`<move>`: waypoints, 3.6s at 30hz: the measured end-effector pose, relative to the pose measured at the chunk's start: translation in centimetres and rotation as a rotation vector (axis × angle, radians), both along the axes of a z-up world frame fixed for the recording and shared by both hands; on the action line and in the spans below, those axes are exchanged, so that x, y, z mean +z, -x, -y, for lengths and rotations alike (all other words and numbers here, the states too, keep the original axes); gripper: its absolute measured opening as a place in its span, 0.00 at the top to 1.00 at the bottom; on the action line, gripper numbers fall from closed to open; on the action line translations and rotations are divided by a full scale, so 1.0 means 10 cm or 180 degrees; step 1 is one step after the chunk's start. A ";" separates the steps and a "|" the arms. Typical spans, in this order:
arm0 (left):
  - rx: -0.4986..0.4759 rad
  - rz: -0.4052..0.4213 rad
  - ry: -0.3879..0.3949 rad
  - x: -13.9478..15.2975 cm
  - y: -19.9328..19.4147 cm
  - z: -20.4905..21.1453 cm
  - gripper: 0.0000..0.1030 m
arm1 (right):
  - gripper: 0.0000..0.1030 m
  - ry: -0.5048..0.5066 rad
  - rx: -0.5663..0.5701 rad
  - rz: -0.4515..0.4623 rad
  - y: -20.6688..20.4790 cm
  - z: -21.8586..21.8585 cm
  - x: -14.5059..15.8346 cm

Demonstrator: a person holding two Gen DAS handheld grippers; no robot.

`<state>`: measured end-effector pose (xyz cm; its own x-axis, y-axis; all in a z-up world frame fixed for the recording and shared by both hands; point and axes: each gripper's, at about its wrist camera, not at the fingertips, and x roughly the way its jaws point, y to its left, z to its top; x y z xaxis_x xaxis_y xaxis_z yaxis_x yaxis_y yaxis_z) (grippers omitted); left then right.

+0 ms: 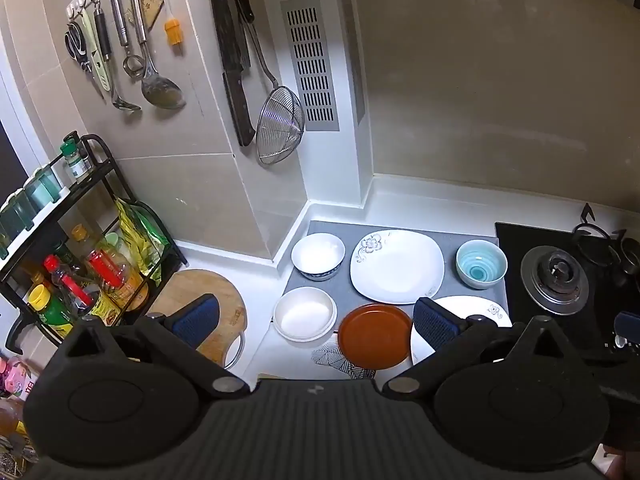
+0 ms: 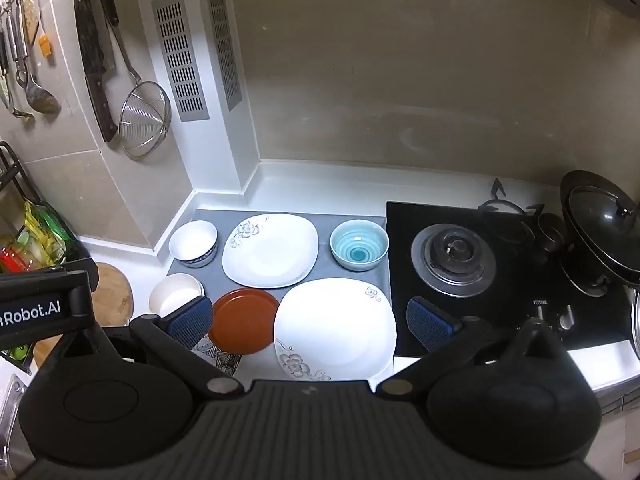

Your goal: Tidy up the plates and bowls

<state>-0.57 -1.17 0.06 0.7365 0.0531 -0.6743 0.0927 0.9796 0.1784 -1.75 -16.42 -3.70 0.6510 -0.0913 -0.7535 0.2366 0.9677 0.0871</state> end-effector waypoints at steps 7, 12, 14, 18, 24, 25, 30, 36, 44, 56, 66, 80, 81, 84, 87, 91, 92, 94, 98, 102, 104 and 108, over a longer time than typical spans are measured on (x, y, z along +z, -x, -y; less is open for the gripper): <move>0.0058 -0.0088 0.0009 0.01 -0.10 -0.01 0.00 | 0.00 -0.0052 0.0002 -0.0047 0.02 0.00 -0.09; 0.0072 -0.0086 -0.0020 0.01 -0.13 0.00 0.00 | 0.00 -0.0062 0.0000 -0.0052 0.05 -0.02 -0.13; 0.0083 -0.0090 -0.0019 0.00 -0.15 0.01 0.00 | 0.00 -0.0054 -0.0010 -0.0057 0.04 -0.03 -0.13; 0.0079 -0.0127 0.0009 -0.04 -0.18 0.01 0.00 | 0.00 -0.0069 -0.0024 -0.0087 0.05 -0.01 -0.16; 0.0055 -0.0176 0.0045 -0.10 -0.20 0.00 0.00 | 0.00 -0.0107 -0.0057 -0.0123 0.08 0.03 -0.21; 0.0052 -0.0169 0.0045 -0.11 -0.20 -0.01 0.00 | 0.00 -0.0107 -0.0060 -0.0130 0.07 0.03 -0.21; 0.0033 -0.0168 0.0053 -0.15 -0.19 0.01 0.00 | 0.00 -0.0102 -0.0070 -0.0143 0.07 0.04 -0.22; 0.0020 -0.0197 0.0027 -0.21 -0.18 0.05 0.00 | 0.00 -0.0169 -0.0078 -0.0188 0.06 0.07 -0.28; 0.0011 -0.0189 0.0026 -0.23 -0.17 0.05 0.00 | 0.00 -0.0195 -0.0083 -0.0185 0.06 0.08 -0.31; 0.0047 -0.0221 0.0023 -0.28 -0.19 0.01 0.00 | 0.00 -0.0259 -0.0051 -0.0242 0.00 0.08 -0.38; 0.0043 -0.0296 0.0050 -0.36 -0.28 0.00 0.00 | 0.00 -0.0264 -0.0060 -0.0324 -0.09 0.07 -0.44; -0.0095 -0.0433 0.0110 -0.62 -0.69 0.03 0.00 | 0.00 -0.0268 -0.0145 -0.0512 -0.45 0.14 -0.69; -0.0145 -0.0444 0.0125 -0.67 -0.74 0.04 0.00 | 0.00 -0.0246 -0.0150 -0.0522 -0.48 0.15 -0.73; -0.0322 -0.0557 0.0186 -0.91 -0.92 0.02 0.00 | 0.00 -0.0147 -0.0107 -0.0520 -0.58 0.14 -0.94; -0.0565 -0.0689 0.0363 -1.22 -1.08 -0.06 0.02 | 0.00 -0.0122 -0.0022 -0.0406 -0.63 0.19 -1.24; -0.1000 -0.0751 0.0698 -1.67 -1.30 -0.17 0.04 | 0.00 -0.0283 -0.0056 -0.0311 -0.67 0.43 -1.65; -0.1076 -0.0800 0.0688 -1.79 -1.37 -0.17 0.04 | 0.00 -0.0399 -0.0051 -0.0287 -0.67 0.51 -1.75; -0.1163 -0.0962 0.0630 -2.03 -1.51 -0.16 0.04 | 0.00 -0.0578 -0.0113 -0.0268 -0.68 0.68 -1.92; -0.1386 -0.1382 0.0828 -2.51 -1.82 -0.17 0.14 | 0.00 -0.0431 -0.0205 -0.0222 -0.70 0.86 -2.21; -0.1686 -0.1644 0.0986 -2.95 -2.05 -0.01 0.52 | 0.04 -0.0375 -0.0066 -0.0159 -0.69 0.98 -2.43; -0.1739 -0.1679 0.0944 -3.12 -2.12 0.09 0.53 | 0.16 -0.0519 -0.0020 -0.0127 -0.68 1.09 -2.53; -0.1776 -0.1774 0.1006 -3.25 -2.16 0.26 0.55 | 0.54 -0.0660 0.0146 -0.0224 -0.73 1.32 -2.74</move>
<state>21.03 -3.72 -32.45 0.1546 -0.4711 -0.8684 0.5702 0.7604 -0.3110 5.58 -29.63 -31.12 0.5962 0.0987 -0.7968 0.2053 0.9407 0.2702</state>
